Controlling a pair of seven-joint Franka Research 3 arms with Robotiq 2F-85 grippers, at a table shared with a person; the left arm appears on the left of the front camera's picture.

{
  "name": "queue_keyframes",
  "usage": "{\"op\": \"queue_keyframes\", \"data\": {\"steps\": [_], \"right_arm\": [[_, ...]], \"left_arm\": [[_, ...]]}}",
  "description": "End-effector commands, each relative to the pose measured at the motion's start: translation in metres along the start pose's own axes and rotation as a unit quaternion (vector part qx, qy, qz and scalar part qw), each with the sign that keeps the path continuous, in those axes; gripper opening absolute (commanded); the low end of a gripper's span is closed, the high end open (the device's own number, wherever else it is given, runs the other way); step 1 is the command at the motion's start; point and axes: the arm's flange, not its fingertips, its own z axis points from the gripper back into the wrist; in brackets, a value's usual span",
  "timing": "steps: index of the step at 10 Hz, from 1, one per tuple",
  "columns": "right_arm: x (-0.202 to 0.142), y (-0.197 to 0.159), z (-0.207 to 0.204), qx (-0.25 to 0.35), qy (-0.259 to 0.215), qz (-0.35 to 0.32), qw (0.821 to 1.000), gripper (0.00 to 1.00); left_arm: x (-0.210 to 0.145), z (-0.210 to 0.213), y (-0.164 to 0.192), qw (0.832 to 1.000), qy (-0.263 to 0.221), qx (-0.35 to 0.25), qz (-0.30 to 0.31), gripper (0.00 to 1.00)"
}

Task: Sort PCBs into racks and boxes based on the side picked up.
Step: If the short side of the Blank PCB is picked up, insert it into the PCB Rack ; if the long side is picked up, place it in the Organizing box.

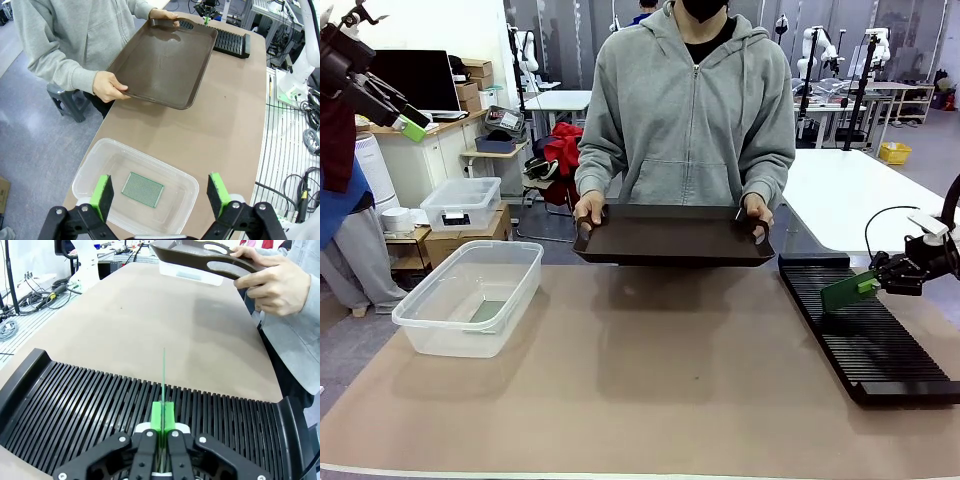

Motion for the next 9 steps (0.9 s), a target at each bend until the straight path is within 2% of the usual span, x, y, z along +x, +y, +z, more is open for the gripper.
{"op": "queue_keyframes", "data": {"steps": [1,5,9], "right_arm": [[0.006,-0.004,-0.012,-0.001,-0.034,0.022,0.999,0.02],[0.011,-0.003,-0.012,-0.003,-0.026,0.026,0.999,0.02],[0.001,-0.002,-0.013,0.005,-0.006,0.010,1.000,0.02]], "left_arm": [[0.000,-0.001,0.000,1.000,0.002,0.001,0.000,1.00],[0.000,-0.001,0.000,1.000,0.002,0.001,0.000,1.00],[0.000,-0.001,0.000,1.000,0.002,0.001,0.000,1.00]]}}
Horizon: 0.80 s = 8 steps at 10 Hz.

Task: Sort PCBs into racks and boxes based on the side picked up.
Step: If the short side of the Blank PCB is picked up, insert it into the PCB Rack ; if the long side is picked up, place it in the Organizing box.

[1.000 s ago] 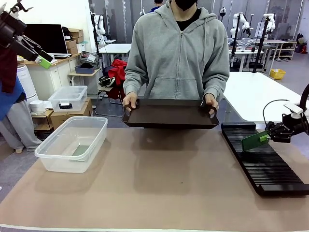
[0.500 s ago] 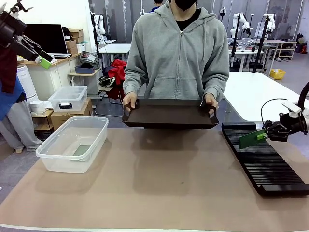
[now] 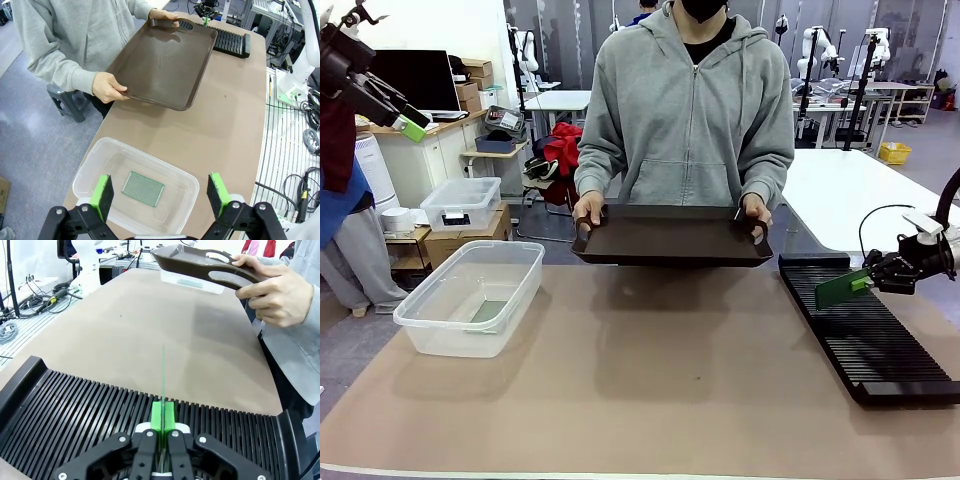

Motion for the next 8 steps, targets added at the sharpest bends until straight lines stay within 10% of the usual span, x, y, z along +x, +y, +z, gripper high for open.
{"op": "queue_keyframes", "data": {"steps": [1,8], "right_arm": [[-0.007,0.003,-0.003,0.002,0.019,-0.004,1.000,0.02],[-0.027,0.016,0.005,0.003,0.078,-0.039,0.996,0.02]], "left_arm": [[0.000,-0.001,0.000,1.000,0.002,0.001,0.000,1.00],[0.000,-0.001,0.000,1.000,0.002,0.001,0.000,1.00]]}}
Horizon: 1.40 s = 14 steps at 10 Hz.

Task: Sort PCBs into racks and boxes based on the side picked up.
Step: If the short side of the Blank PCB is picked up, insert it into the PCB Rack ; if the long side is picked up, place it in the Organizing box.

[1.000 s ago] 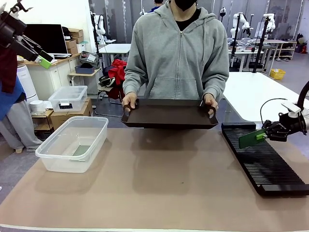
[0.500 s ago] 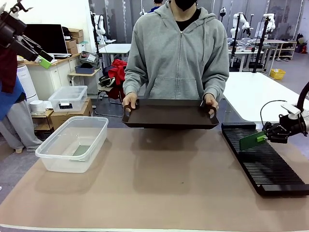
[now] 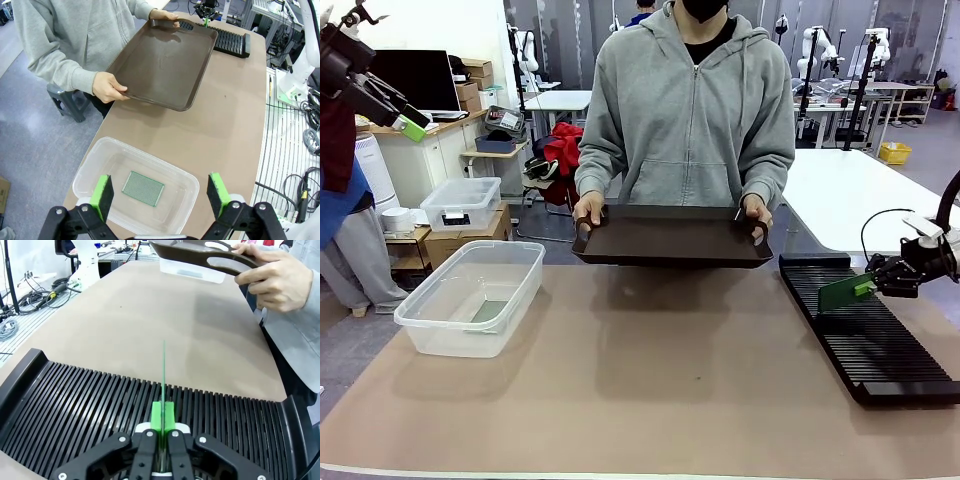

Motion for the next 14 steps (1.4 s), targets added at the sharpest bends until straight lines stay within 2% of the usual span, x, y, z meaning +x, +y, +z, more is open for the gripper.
{"op": "queue_keyframes", "data": {"steps": [1,9,12,13,14], "right_arm": [[-0.020,0.015,0.000,0.000,0.062,-0.030,0.998,0.02],[-0.030,0.020,0.001,0.005,0.077,-0.052,0.996,0.02],[-0.030,0.019,0.000,0.009,0.084,-0.057,0.995,0.34],[-0.029,0.020,0.002,0.006,0.087,-0.056,0.995,0.41],[-0.028,0.021,0.004,0.005,0.090,-0.052,0.995,0.53]], "left_arm": [[0.000,-0.001,0.000,1.000,0.002,0.001,0.000,1.00],[0.000,-0.001,0.000,1.000,0.002,0.001,0.000,1.00],[0.000,-0.001,0.000,1.000,0.002,0.001,0.000,1.00],[0.000,-0.001,0.000,1.000,0.002,0.001,0.000,1.00],[0.000,-0.001,0.000,1.000,0.002,0.001,0.000,1.00]]}}
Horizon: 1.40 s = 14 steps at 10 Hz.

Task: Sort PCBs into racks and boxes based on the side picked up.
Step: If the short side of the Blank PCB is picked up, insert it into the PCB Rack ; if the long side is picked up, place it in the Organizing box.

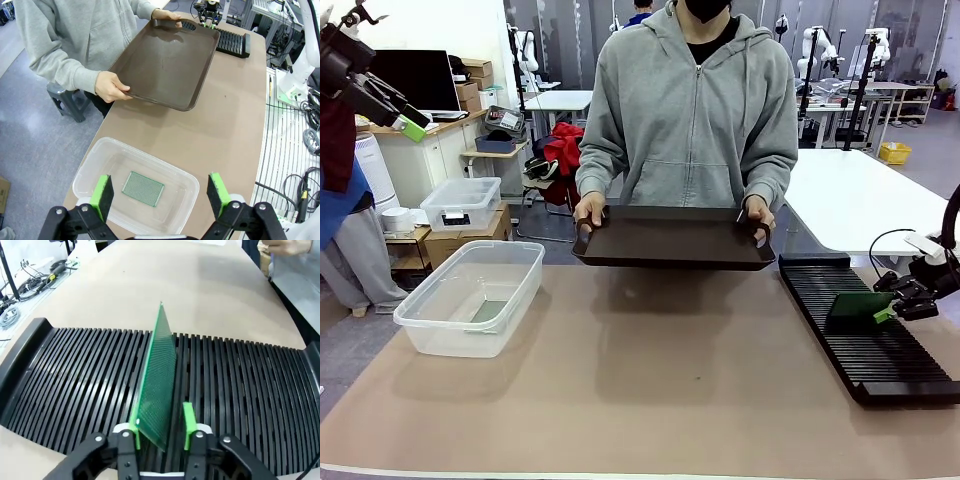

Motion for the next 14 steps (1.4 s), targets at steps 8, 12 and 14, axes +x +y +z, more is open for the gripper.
{"op": "queue_keyframes", "data": {"steps": [8,12,14], "right_arm": [[0.047,0.009,0.038,-0.027,0.051,0.009,0.998,1.00],[0.077,0.014,0.056,-0.048,0.082,-0.007,0.995,1.00],[0.070,0.007,0.062,-0.042,0.062,0.007,0.997,1.00]], "left_arm": [[0.000,-0.001,0.000,1.000,0.002,0.001,0.000,1.00],[0.000,-0.001,0.000,1.000,0.002,0.001,0.000,1.00],[0.000,-0.001,0.000,1.000,0.002,0.001,0.000,1.00]]}}
